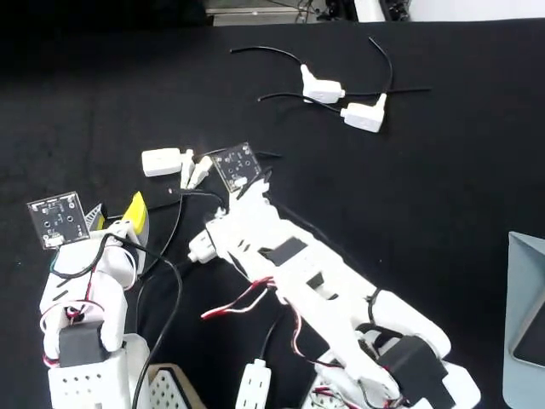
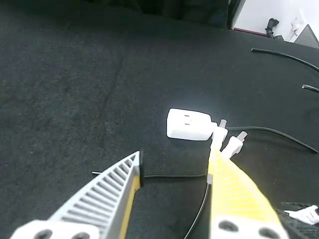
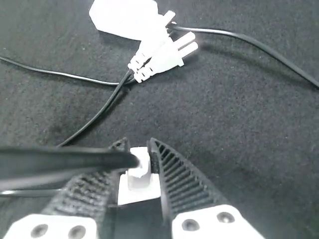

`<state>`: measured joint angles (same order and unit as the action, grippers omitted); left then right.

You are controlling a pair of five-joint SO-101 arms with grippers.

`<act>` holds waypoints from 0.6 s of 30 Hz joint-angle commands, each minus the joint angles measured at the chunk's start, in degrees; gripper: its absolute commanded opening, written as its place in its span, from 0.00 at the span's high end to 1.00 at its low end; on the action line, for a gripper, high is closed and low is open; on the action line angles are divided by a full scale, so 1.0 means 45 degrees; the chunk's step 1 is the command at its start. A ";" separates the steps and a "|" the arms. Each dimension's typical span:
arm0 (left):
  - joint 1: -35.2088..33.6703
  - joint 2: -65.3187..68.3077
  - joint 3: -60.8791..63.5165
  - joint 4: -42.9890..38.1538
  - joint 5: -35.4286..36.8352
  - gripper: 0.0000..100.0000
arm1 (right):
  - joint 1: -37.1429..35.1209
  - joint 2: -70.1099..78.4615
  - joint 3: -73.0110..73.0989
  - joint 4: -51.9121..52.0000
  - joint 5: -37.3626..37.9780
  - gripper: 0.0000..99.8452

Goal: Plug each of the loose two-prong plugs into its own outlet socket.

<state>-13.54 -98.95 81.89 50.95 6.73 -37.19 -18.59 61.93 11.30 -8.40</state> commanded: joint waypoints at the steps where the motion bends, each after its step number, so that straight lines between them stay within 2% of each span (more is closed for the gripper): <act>1: -0.0186 -0.0078 -0.0127 0.0020 0.0020 0.78 | 0.0176 0.0010 -0.0010 -0.0274 0.0195 0.99; 6: -0.0186 -0.0078 -0.0127 0.0020 0.0020 0.78 | 0.0176 -0.0107 -0.0127 0.0449 0.0215 0.99; 18: -0.0186 -0.0078 -0.0127 -0.0039 0.0020 0.78 | 0.0137 0.0010 -0.0186 0.0527 0.0234 0.99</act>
<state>-13.54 -98.95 81.89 50.95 6.73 -37.10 -18.68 62.02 13.23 -8.04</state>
